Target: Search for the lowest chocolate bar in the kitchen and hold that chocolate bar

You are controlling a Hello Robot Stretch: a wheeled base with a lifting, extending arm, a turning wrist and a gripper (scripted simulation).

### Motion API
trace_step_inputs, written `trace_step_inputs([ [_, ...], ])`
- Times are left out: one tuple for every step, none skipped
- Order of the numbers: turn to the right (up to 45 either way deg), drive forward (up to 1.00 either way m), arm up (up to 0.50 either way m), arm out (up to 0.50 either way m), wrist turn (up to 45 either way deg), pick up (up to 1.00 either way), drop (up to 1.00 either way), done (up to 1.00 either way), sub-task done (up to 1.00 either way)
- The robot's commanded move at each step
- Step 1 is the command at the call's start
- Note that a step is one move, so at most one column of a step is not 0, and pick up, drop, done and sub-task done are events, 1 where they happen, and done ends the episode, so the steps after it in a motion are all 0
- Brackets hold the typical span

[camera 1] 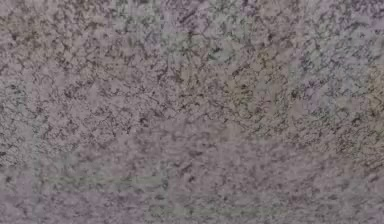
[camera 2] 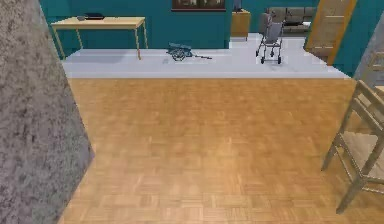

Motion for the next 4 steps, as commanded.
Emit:
trace_step_inputs([
  [-45.0, 0.00, 0.00, 0.00, 0.0, 0.00, 0.00, 0.00, 0.00],
  [-45.0, 0.00, 0.00, 0.00, 0.0, 0.00, 0.00, 0.00, 0.00],
  [-45.0, 0.00, 0.00, 0.00, 0.0, 0.00, 0.00, 0.00, 0.00],
  [-45.0, 0.00, 0.00, 0.00, 0.0, 0.00, 0.00, 0.00, 0.00],
])
